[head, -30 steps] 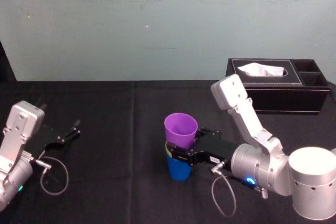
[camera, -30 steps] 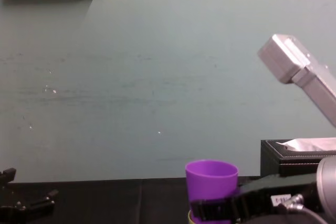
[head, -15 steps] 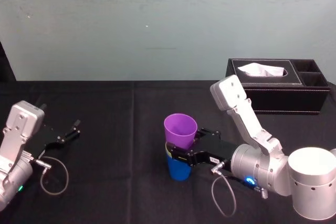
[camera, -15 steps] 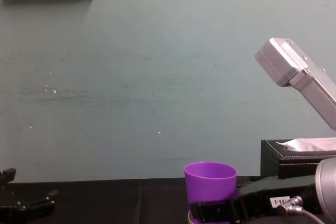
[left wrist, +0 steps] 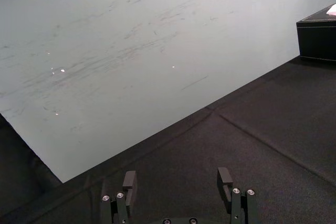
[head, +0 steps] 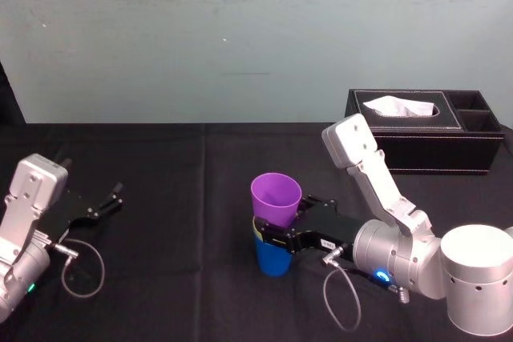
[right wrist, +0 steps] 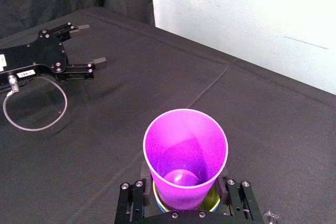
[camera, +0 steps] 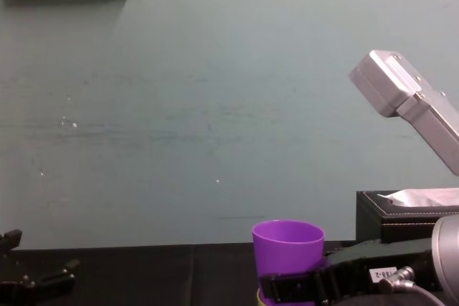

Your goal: Stack the three plastic cups sequentially using one hand.

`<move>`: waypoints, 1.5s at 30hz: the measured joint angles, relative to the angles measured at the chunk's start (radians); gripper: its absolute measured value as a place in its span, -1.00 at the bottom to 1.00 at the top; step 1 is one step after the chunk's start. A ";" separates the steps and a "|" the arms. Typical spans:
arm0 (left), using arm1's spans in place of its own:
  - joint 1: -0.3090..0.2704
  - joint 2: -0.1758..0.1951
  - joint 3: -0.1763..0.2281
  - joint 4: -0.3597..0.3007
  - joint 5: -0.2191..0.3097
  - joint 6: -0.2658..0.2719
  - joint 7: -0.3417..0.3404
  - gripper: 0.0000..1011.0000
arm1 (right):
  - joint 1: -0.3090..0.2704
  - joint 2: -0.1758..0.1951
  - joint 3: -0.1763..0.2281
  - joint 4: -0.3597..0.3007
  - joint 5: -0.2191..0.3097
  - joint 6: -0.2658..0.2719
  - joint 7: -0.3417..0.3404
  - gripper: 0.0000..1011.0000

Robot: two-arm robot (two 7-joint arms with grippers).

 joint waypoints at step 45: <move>0.000 0.000 0.000 0.000 0.000 0.000 0.000 0.98 | -0.045 -0.019 0.043 -0.035 -0.011 -0.113 -0.044 0.98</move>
